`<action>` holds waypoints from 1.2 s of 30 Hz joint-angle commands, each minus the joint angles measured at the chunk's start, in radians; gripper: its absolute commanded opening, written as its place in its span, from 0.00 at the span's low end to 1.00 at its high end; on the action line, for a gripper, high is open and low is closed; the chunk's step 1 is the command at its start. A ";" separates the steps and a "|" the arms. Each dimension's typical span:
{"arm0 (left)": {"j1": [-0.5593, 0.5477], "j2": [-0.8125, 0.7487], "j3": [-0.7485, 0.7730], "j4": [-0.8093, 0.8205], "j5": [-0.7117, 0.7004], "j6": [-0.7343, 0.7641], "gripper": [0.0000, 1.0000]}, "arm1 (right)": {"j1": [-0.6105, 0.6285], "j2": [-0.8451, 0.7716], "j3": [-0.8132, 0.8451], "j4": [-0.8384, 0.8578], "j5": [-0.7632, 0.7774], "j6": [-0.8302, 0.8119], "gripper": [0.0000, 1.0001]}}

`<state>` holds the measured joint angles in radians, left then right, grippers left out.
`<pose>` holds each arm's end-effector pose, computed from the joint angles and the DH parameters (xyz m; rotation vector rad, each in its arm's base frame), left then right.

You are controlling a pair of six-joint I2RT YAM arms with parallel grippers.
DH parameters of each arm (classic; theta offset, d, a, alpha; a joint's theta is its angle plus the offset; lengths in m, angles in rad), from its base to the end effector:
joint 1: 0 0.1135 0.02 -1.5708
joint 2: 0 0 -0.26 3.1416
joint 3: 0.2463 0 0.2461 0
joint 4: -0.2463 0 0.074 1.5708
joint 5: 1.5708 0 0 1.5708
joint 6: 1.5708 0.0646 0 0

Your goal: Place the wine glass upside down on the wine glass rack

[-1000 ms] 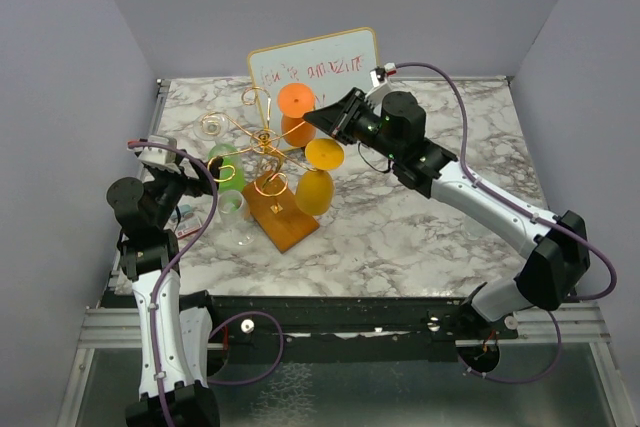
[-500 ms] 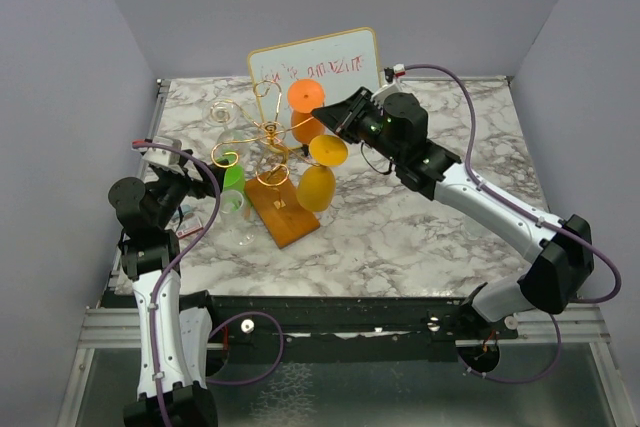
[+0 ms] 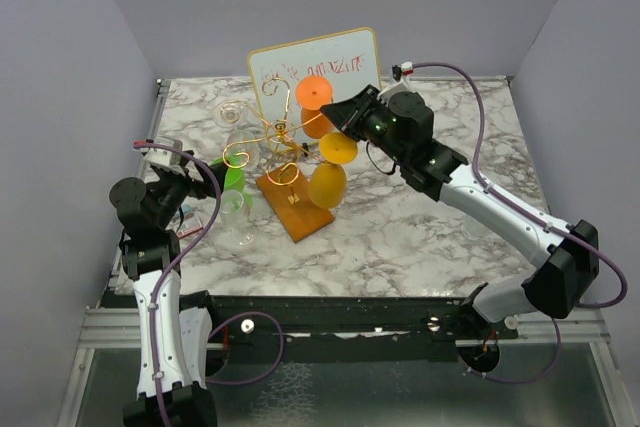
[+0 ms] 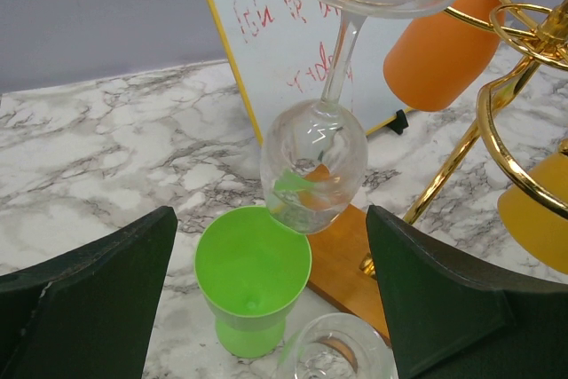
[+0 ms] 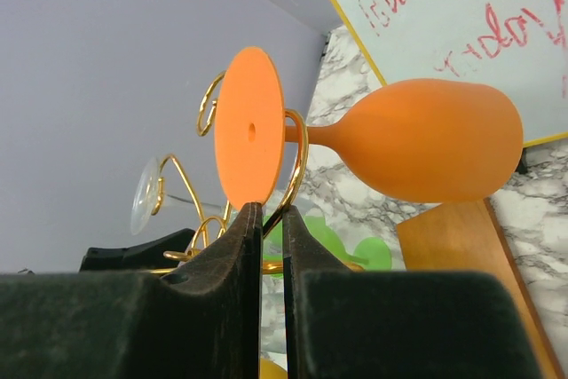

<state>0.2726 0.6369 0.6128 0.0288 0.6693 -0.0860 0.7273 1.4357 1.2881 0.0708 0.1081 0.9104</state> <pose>0.1800 0.0087 0.3229 0.2467 1.5601 -0.3767 0.2793 0.2393 0.3848 0.2512 1.7622 1.1366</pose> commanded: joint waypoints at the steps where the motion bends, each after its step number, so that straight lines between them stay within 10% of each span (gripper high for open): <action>1: -0.007 -0.010 -0.007 0.020 0.009 0.003 0.88 | -0.015 -0.050 0.065 0.057 0.089 -0.069 0.01; 23: -0.020 -0.004 -0.004 0.021 0.001 0.007 0.88 | -0.073 -0.065 0.064 0.044 0.110 -0.112 0.01; 29: -0.023 -0.004 -0.005 0.020 0.003 0.007 0.88 | -0.075 -0.066 0.031 0.053 0.036 -0.085 0.28; 36: -0.025 -0.006 -0.006 0.020 0.004 0.007 0.88 | -0.075 -0.078 -0.001 0.058 0.012 -0.057 0.36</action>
<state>0.2531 0.6369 0.6128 0.0284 0.6685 -0.0853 0.6586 1.3937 1.2953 0.0669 0.1425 0.8398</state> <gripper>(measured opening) 0.880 0.338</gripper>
